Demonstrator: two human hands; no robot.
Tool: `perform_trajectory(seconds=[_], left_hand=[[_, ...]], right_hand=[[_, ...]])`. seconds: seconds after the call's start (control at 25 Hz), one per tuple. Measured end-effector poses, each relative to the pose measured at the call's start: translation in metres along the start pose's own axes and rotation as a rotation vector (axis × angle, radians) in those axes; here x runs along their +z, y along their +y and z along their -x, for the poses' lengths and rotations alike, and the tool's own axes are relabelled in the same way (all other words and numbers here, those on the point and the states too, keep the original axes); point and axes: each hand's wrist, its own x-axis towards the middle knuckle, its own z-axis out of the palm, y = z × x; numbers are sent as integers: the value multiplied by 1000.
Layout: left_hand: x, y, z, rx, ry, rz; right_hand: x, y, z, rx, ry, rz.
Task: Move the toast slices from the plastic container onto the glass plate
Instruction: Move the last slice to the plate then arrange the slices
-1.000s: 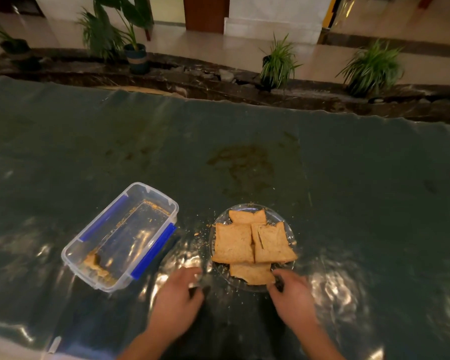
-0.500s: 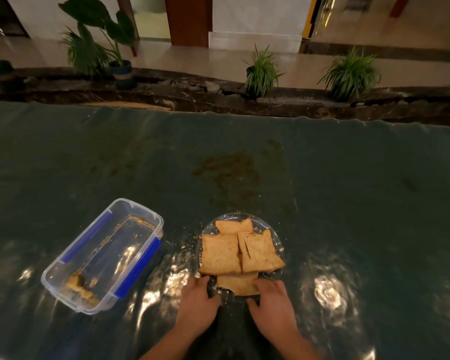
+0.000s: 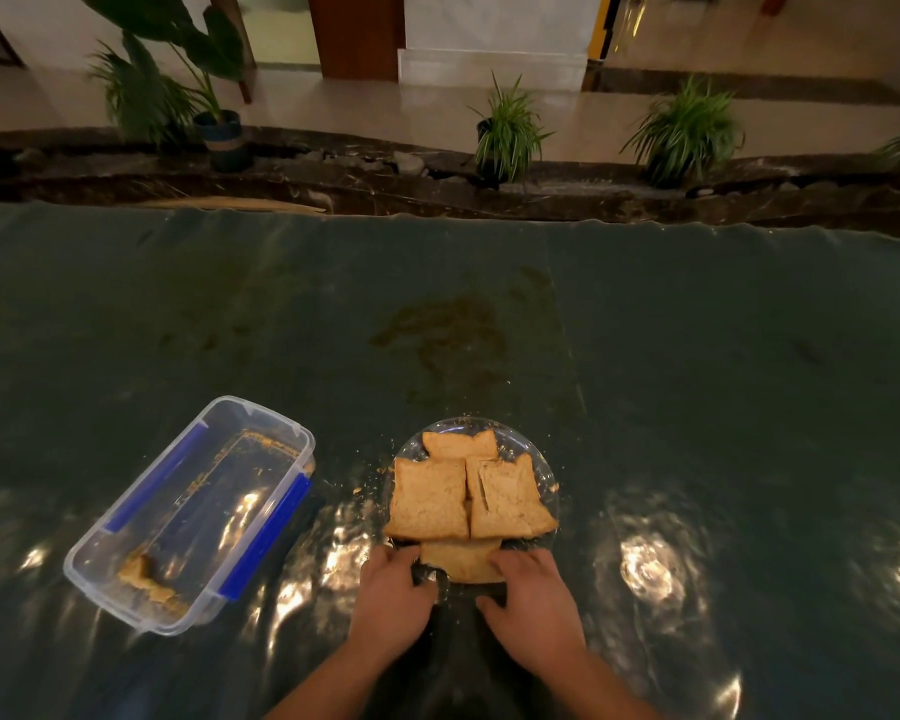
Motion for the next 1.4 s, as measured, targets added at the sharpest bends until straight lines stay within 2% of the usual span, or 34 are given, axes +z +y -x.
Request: perform_trajectory(seconds=[0.28, 0.44, 0.52, 0.64, 0.76, 1.0, 1.16, 1.4], left_hand=[[-2, -5, 2, 16, 4, 0], [-14, -5, 0, -27, 166, 19], [-21, -1, -8, 30, 261, 14], [-34, 21, -37, 195, 314, -29], [-42, 50, -78, 278, 247, -69], [-41, 65, -126, 72, 46, -142], [-36, 60, -130, 79, 70, -87], [-36, 59, -132, 118, 36, -165]], right_hand=[[-14, 7, 2, 73, 69, -145], [-38, 15, -10, 173, 140, -223], [-49, 17, -27, 171, 158, -206], [-63, 12, -69, 122, 138, -187], [-66, 2, -113, 83, 70, -130], [-46, 0, -151, 132, -156, 97], [-33, 5, -151, 112, -152, 133], [-34, 10, -148, 131, -120, 96]])
